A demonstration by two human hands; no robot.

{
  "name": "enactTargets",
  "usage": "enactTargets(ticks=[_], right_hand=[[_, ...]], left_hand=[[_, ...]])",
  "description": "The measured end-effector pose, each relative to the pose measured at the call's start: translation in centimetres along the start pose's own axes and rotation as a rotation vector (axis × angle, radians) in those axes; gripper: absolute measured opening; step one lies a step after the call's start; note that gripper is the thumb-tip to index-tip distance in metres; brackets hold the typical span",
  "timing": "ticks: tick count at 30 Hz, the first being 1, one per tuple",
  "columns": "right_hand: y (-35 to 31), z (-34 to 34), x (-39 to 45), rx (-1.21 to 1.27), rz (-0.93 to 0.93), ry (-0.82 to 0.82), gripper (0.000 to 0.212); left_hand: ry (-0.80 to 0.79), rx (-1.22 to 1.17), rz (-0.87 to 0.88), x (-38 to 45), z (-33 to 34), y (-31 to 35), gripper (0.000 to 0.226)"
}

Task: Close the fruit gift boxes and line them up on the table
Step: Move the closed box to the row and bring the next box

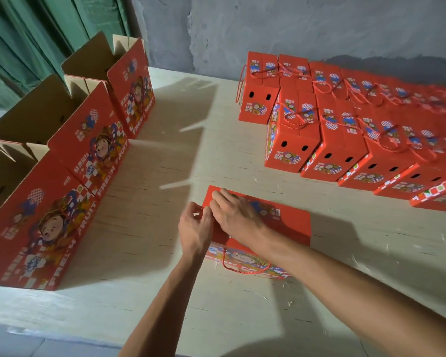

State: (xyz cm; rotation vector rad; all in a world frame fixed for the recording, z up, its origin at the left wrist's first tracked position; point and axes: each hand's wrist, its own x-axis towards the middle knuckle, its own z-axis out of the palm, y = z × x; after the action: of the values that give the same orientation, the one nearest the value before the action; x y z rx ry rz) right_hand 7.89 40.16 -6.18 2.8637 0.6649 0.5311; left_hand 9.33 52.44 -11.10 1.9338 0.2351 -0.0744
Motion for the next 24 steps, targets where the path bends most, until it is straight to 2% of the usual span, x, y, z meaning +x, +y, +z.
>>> enactTargets(ticks=[2,6,9,10,13,15,17,19,24], right_hand=[[-0.8,0.0,0.0,0.029,0.056,0.003,0.016],[-0.9,0.8,-0.8,0.175,0.102,0.124,0.018],[-0.6,1.3,-1.9,0.305,0.155,0.126,0.017],[-0.6,1.4,-2.5,0.362,0.186,0.105,0.019],[0.2,0.9,-4.9,0.497,0.189,-0.011,0.05],[1.2,0.3,-7.0,0.536,0.21,-0.011,0.048],[2.8,-0.2,-9.8,0.539,0.359,0.088,0.035],[4.6,-0.9,-13.0,0.47,0.521,0.162,0.033],[6.5,-1.5,-16.3,0.345,0.538,0.107,0.04]], left_hand=[[-0.008,-0.02,0.02,-0.2,-0.2,-0.1,0.021],[0.002,-0.065,0.034,-0.7,-0.3,-0.3,0.02],[0.025,-0.114,0.024,-1.0,-0.1,-0.5,0.029],[0.011,-0.099,0.03,-0.9,-0.1,-0.8,0.029],[-0.088,-0.097,0.043,-0.2,-0.4,-1.3,0.028],[-0.122,-0.115,0.043,0.0,-0.4,-1.5,0.031],[-0.119,-0.148,0.03,0.0,-0.4,-1.5,0.034],[-0.105,-0.153,0.028,-0.1,-0.5,-1.4,0.034],[-0.112,-0.08,0.069,-0.1,-0.5,-1.6,0.04]])
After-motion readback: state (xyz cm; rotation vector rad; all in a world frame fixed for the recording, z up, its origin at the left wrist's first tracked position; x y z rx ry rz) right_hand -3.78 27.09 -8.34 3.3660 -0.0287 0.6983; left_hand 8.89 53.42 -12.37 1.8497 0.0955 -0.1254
